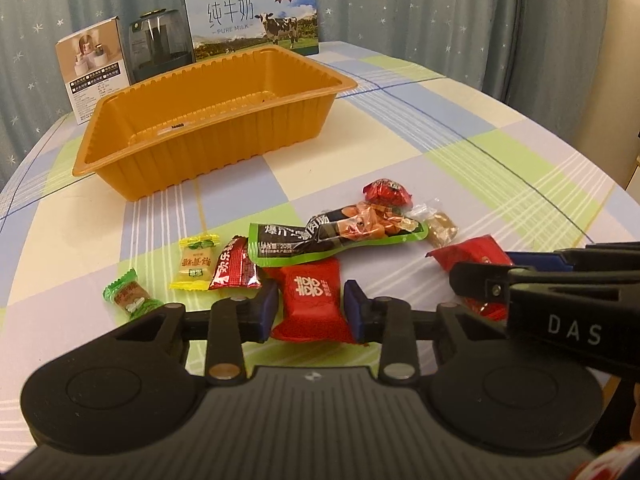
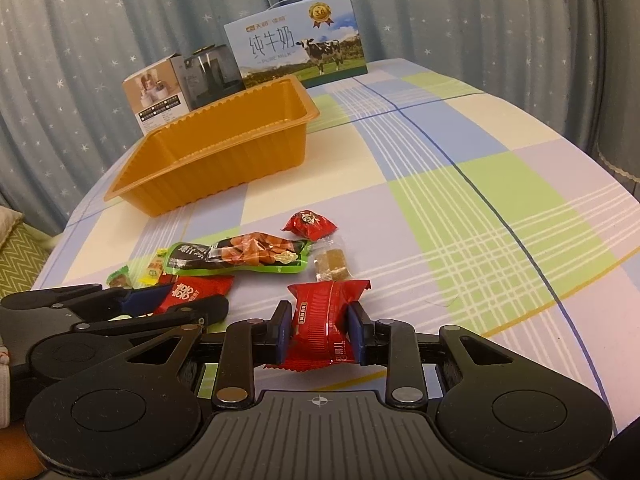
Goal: Organize snacks
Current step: 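Grasp a red square candy with the left tool while the right tool holds its red packet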
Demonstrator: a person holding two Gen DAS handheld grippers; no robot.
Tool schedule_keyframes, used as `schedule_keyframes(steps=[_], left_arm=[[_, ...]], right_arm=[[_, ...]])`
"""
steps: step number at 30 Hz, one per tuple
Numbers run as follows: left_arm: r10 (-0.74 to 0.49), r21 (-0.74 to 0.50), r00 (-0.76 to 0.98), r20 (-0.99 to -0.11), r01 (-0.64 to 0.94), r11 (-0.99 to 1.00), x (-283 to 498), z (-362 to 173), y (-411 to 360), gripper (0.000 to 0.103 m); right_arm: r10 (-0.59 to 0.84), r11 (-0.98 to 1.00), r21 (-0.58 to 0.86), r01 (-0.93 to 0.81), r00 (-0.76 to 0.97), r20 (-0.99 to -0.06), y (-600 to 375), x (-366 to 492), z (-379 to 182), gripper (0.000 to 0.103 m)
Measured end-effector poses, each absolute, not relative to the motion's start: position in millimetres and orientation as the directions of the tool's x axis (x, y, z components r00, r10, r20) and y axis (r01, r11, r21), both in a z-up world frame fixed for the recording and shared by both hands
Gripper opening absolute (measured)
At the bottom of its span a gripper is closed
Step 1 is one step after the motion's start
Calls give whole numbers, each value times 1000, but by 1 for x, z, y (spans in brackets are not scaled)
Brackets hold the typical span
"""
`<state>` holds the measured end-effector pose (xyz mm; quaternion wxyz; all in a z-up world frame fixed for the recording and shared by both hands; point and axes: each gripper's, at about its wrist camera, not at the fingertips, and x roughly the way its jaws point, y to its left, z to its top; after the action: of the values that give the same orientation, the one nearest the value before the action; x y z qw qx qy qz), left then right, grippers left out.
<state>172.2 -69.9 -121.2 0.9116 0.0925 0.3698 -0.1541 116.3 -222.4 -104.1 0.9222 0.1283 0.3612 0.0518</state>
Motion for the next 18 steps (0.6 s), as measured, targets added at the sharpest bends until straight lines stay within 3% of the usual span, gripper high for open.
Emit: schedule_keyframes(steps=[18], left_arm=[[-201, 43, 685, -701, 322, 946, 149, -112, -54, 24]], right_arm=[[196, 963, 268, -23, 742, -641, -217, 113, -99, 30]])
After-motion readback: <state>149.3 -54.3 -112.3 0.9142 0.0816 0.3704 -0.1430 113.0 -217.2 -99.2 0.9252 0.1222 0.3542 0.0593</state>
